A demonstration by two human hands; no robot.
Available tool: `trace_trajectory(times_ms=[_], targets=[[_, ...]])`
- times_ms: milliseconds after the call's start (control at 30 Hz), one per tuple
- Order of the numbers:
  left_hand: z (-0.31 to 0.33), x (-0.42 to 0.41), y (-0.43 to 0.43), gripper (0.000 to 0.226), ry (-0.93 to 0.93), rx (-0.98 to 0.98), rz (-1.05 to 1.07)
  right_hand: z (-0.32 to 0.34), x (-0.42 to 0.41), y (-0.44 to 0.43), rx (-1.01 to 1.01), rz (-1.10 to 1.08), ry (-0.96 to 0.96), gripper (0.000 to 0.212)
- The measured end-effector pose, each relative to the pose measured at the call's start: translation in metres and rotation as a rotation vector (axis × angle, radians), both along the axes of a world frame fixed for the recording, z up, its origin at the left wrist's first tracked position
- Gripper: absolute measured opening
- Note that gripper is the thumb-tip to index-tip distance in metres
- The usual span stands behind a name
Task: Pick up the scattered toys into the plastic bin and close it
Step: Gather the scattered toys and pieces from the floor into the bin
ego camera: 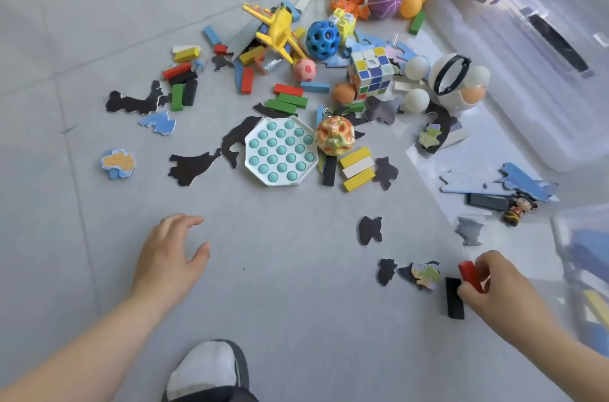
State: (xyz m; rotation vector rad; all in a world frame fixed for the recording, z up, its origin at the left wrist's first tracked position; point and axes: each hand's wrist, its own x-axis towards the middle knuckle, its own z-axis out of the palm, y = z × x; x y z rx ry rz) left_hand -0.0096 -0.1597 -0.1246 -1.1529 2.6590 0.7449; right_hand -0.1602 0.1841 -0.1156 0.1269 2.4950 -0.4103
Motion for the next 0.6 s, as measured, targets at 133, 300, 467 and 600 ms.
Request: trace_trajectory(times_ms=[133, 300, 467, 600], targets=[[0.007, 0.022, 0.000, 0.057, -0.143, -0.018, 0.044, -0.004, 0.024, -0.003, -0.069, -0.002, -0.005, 0.021], [0.003, 0.034, -0.006, 0.057, -0.237, 0.155, 0.028, -0.009, 0.028, 0.006, -0.053, 0.206, -0.012, 0.035], [-0.004, 0.036, -0.008, 0.021, -0.159, 0.196, 0.045, -0.011, 0.022, 0.003, -0.035, 0.195, -0.022, 0.024], [-0.011, 0.023, -0.002, 0.018, -0.042, 0.139, 0.014, -0.018, 0.020, 0.000, 0.000, 0.222, -0.002, 0.029]])
